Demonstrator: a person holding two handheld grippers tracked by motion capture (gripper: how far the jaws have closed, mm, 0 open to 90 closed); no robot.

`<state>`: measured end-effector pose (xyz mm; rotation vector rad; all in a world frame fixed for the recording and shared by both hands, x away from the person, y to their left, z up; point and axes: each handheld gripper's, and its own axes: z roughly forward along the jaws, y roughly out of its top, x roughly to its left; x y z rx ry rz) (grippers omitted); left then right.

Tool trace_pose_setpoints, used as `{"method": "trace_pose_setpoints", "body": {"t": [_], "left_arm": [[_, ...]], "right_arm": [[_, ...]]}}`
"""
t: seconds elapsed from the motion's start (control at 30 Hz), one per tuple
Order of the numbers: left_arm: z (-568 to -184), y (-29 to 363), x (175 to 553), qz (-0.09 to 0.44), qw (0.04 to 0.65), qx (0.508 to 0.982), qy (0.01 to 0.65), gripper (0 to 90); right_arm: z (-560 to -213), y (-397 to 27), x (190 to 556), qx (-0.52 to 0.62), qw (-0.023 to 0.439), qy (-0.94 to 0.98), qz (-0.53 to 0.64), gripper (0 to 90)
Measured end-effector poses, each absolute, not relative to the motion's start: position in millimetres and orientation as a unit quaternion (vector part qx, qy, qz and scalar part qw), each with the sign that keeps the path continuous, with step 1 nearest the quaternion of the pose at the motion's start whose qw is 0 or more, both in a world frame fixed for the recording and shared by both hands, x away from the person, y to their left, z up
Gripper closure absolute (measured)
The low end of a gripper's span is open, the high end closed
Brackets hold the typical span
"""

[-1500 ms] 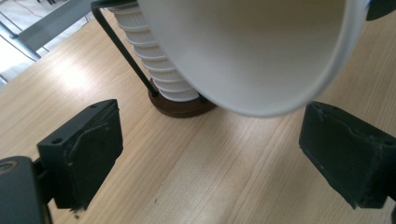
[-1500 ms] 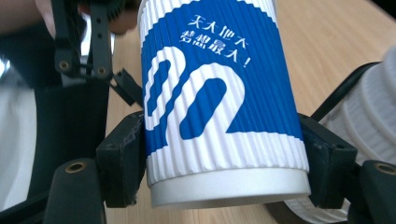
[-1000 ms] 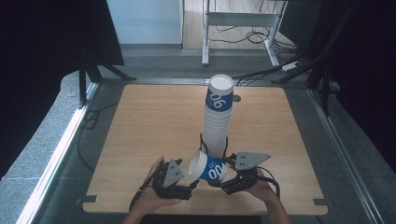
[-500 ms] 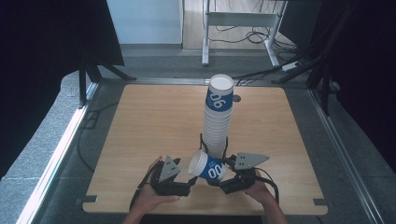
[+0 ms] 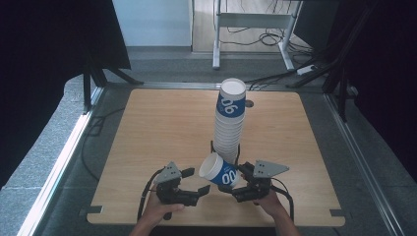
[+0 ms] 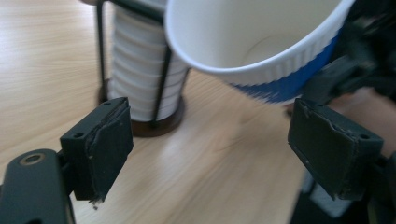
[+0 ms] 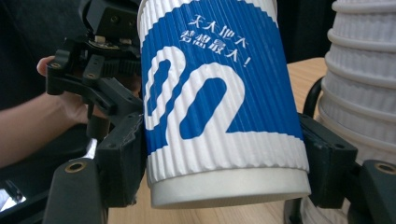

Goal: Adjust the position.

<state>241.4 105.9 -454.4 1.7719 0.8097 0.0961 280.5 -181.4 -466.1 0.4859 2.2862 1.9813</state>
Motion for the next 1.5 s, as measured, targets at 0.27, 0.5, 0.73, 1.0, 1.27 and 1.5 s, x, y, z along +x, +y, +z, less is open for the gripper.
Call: {"method": "trace_pose_setpoints", "body": {"t": [0.27,0.5,0.73,1.0,1.27,1.5], "left_arm": [[-453,109,241,-0.007,0.609,0.720,0.333,11.4],[-453,108,242,-0.031,0.630,0.702,0.331,11.0],[-456,106,243,-0.043,0.631,0.698,0.337,11.5],[-459,105,244,-0.048,0.633,0.697,0.334,17.9],[-460,104,242,-0.032,0.629,0.704,0.328,20.6],[-460,103,242,-0.021,0.620,0.711,0.330,20.9]], "right_arm": [[-470,-176,278,0.147,0.030,0.739,0.657,27.1],[-475,-166,275,0.129,0.017,0.736,0.665,27.1],[-480,-157,272,0.118,0.012,0.742,0.660,27.2],[-483,-155,271,0.116,0.010,0.744,0.658,27.2],[-483,-154,271,0.118,0.014,0.755,0.644,26.4],[-484,-152,269,0.116,0.032,0.768,0.629,26.5]]}}
